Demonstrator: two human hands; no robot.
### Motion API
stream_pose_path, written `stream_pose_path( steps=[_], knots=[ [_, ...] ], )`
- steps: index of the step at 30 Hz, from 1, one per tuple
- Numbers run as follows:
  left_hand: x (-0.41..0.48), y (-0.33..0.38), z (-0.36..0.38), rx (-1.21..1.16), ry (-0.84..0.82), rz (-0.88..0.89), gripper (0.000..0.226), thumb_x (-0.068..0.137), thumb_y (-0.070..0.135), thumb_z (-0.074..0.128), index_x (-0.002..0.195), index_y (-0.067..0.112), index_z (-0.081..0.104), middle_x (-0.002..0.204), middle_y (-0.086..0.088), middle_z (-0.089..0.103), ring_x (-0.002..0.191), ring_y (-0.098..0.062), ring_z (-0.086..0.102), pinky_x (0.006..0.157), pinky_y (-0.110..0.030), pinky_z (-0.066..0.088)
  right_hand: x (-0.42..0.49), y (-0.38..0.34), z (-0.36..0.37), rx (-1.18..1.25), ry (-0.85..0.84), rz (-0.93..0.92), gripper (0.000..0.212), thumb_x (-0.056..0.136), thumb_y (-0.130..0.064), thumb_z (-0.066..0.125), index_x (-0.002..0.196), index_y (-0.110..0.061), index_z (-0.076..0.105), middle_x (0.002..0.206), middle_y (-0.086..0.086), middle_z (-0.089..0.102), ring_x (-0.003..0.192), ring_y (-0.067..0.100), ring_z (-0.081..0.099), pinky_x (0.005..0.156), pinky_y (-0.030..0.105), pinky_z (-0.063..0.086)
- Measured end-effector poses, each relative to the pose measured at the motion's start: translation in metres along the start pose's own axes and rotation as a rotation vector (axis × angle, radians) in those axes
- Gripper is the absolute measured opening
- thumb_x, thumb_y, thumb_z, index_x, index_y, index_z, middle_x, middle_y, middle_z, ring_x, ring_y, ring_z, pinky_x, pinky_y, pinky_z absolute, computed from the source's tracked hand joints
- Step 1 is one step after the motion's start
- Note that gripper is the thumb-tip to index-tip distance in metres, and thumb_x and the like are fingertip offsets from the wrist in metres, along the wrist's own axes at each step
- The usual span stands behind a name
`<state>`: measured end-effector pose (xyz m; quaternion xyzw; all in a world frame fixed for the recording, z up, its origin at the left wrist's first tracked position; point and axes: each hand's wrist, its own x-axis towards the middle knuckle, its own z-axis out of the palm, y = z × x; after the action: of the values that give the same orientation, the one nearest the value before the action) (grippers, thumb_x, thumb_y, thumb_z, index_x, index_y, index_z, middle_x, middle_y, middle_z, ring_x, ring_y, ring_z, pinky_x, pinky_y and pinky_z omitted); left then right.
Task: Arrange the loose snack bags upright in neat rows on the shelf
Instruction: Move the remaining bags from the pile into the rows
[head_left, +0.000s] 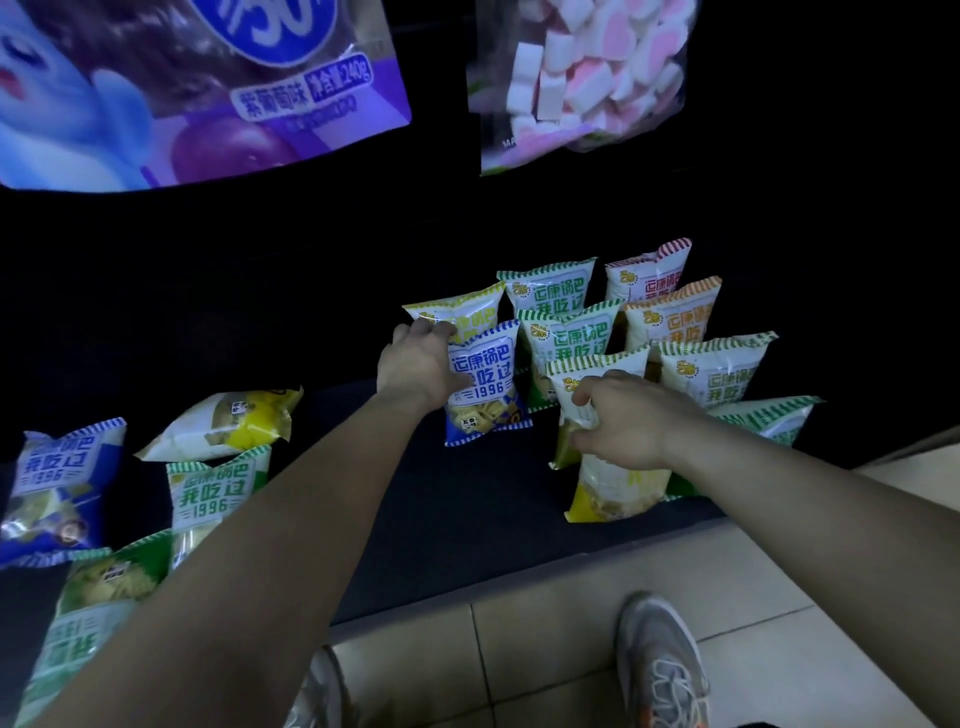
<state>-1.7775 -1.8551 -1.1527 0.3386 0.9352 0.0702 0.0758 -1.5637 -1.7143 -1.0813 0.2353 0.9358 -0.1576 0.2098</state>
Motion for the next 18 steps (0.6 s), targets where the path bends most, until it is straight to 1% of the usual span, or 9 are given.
stream_pose_path(
  steps=[3,6,8,11,14,17,18],
  knots=[
    [-0.017,-0.001,-0.022,-0.01,-0.042,0.006,0.088,0.075,0.056,0.074,0.148,0.026,0.035,0.149,-0.004,0.038,0.134,-0.027,0.033,0.103,-0.043,0.04,-0.004,-0.015,-0.008,0.02,0.03,-0.01,0.056,0.091,-0.053,0.057,0.138,-0.026,0.045,0.14,0.002,0.042,0.11,0.023,0.054,0.086,0.039,0.05],
    [-0.042,-0.014,-0.058,0.031,-0.053,0.027,0.088,0.077,0.057,0.071,0.149,0.024,0.033,0.145,-0.005,0.04,0.131,-0.027,0.035,0.102,-0.042,0.041,-0.011,-0.041,-0.018,0.029,0.069,-0.048,0.053,0.089,-0.05,0.059,0.135,-0.026,0.048,0.135,0.002,0.046,0.113,0.023,0.052,0.083,0.037,0.049],
    [-0.064,-0.03,-0.087,0.051,-0.061,0.019,0.086,0.077,0.056,0.07,0.148,0.024,0.034,0.144,-0.005,0.041,0.13,-0.027,0.036,0.103,-0.042,0.041,-0.017,-0.062,-0.022,0.034,0.09,-0.074,0.048,0.088,-0.048,0.061,0.129,-0.026,0.051,0.129,0.003,0.049,0.111,0.024,0.053,0.086,0.038,0.048],
    [-0.107,-0.065,-0.128,0.06,-0.14,-0.005,0.079,0.081,0.053,0.069,0.147,0.025,0.037,0.146,-0.005,0.039,0.131,-0.026,0.037,0.104,-0.041,0.04,-0.029,-0.095,-0.024,0.004,0.099,-0.106,0.048,0.088,-0.049,0.06,0.127,-0.023,0.053,0.126,0.003,0.049,0.108,0.026,0.055,0.087,0.041,0.049],
    [-0.161,-0.113,-0.161,0.065,-0.215,-0.041,0.073,0.082,0.054,0.068,0.143,0.023,0.043,0.139,-0.006,0.045,0.125,-0.026,0.046,0.1,-0.038,0.042,-0.039,-0.132,-0.021,-0.029,0.095,-0.156,0.049,0.088,-0.05,0.058,0.129,-0.024,0.052,0.132,0.003,0.046,0.111,0.028,0.055,0.088,0.042,0.049],
    [-0.219,-0.166,-0.172,0.051,-0.19,-0.116,0.069,0.082,0.053,0.069,0.14,0.023,0.047,0.134,-0.006,0.049,0.121,-0.025,0.051,0.097,-0.032,0.042,-0.043,-0.171,-0.013,-0.096,0.095,-0.221,0.053,0.088,-0.05,0.058,0.134,-0.026,0.049,0.134,0.002,0.045,0.111,0.027,0.055,0.085,0.041,0.049],
    [-0.236,-0.184,-0.17,0.045,-0.185,-0.16,0.069,0.082,0.053,0.069,0.14,0.023,0.047,0.135,-0.006,0.05,0.12,-0.024,0.051,0.097,-0.032,0.042,-0.043,-0.183,-0.008,-0.124,0.09,-0.247,0.055,0.089,-0.049,0.058,0.137,-0.025,0.048,0.135,0.002,0.045,0.113,0.027,0.055,0.085,0.041,0.049]
  ],
)
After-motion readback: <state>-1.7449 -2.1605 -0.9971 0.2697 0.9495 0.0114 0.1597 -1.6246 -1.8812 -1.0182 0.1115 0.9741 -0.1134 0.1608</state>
